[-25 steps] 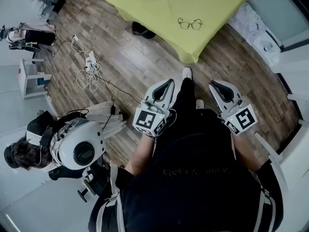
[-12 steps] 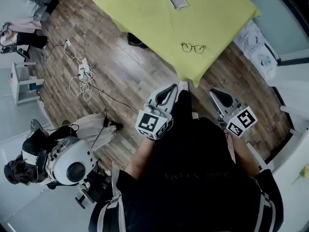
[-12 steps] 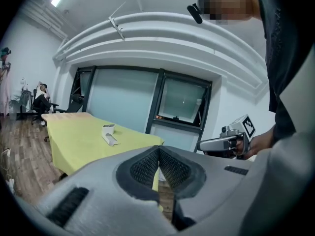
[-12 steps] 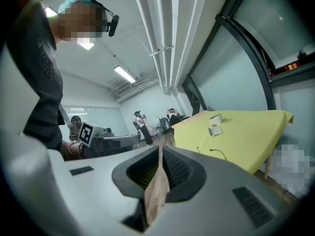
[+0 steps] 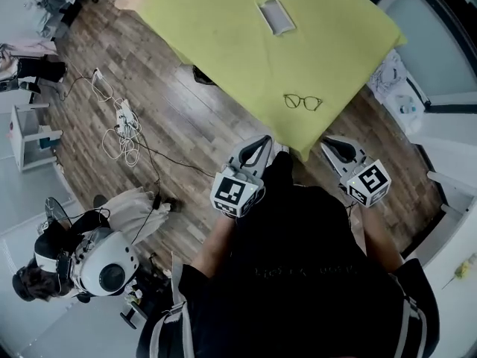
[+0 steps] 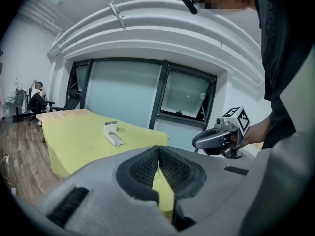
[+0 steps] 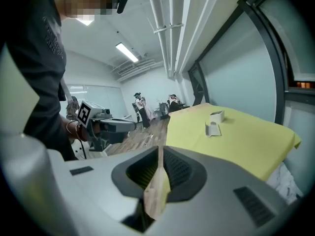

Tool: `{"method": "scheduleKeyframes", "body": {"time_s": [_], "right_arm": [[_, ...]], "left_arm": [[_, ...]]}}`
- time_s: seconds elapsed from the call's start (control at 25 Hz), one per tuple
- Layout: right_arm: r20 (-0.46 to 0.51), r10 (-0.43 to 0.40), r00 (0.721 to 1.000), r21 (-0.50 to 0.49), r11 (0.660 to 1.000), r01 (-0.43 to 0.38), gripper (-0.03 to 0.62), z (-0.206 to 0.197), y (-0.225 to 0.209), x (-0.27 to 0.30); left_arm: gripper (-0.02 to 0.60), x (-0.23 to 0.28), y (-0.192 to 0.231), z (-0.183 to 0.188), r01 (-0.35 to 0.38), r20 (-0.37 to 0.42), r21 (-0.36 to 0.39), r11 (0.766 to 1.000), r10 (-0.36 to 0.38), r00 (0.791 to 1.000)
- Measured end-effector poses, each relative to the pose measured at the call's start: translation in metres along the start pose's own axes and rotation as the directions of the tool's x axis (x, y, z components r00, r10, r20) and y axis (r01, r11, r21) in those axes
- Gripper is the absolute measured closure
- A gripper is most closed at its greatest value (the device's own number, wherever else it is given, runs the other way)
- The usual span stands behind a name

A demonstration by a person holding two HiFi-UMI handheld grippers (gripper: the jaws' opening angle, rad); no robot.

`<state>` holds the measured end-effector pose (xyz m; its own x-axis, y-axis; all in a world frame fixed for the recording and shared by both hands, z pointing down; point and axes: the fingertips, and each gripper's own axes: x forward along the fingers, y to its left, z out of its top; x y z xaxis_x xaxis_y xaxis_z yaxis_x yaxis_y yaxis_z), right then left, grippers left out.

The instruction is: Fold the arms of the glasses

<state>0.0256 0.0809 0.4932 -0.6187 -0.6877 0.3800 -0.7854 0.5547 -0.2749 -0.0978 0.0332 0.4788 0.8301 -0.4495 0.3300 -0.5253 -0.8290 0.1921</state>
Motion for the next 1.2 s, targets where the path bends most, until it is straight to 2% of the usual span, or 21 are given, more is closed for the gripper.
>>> {"method": "scheduleKeyframes", "body": {"time_s": [0.32, 0.52, 0.68, 0.84, 1.0, 1.2], "right_arm": [[-0.078, -0.098, 0.992, -0.03, 0.995, 0.096, 0.56, -0.008, -0.048, 0.028], [-0.107, -0.121, 0.987, -0.045, 0.992, 0.117, 0.56, -0.015, -0.071, 0.031], [-0.213, -0.081, 0.974, -0.18, 0.983, 0.042, 0.56, -0.026, -0.079, 0.043], [-0.264, -0.031, 0.964, -0.205, 0.978, -0.025, 0.56, -0.029, -0.086, 0.051], [-0.313, 0.006, 0.95, -0.255, 0.963, -0.09, 0.56, -0.04, -0.093, 0.06], [-0.396, 0.032, 0.918, -0.286, 0.945, -0.157, 0.56, -0.065, -0.098, 0.066]], "left_arm": [[0.562, 0.043, 0.026, -0.001, 0.091, -0.029, 0.025, 0.996, -0.09, 0.995], [0.561, 0.055, 0.028, 0.0, 0.126, -0.018, 0.034, 0.991, -0.126, 0.992], [0.561, 0.066, 0.029, -0.011, 0.144, -0.063, 0.051, 0.988, -0.141, 0.988], [0.561, 0.073, 0.033, -0.012, 0.122, -0.081, 0.039, 0.992, -0.119, 0.99], [0.561, 0.077, 0.039, -0.017, 0.062, -0.086, 0.011, 0.998, -0.061, 0.994], [0.561, 0.082, 0.036, -0.03, 0.022, -0.121, 0.017, 1.0, -0.019, 0.992]]}}
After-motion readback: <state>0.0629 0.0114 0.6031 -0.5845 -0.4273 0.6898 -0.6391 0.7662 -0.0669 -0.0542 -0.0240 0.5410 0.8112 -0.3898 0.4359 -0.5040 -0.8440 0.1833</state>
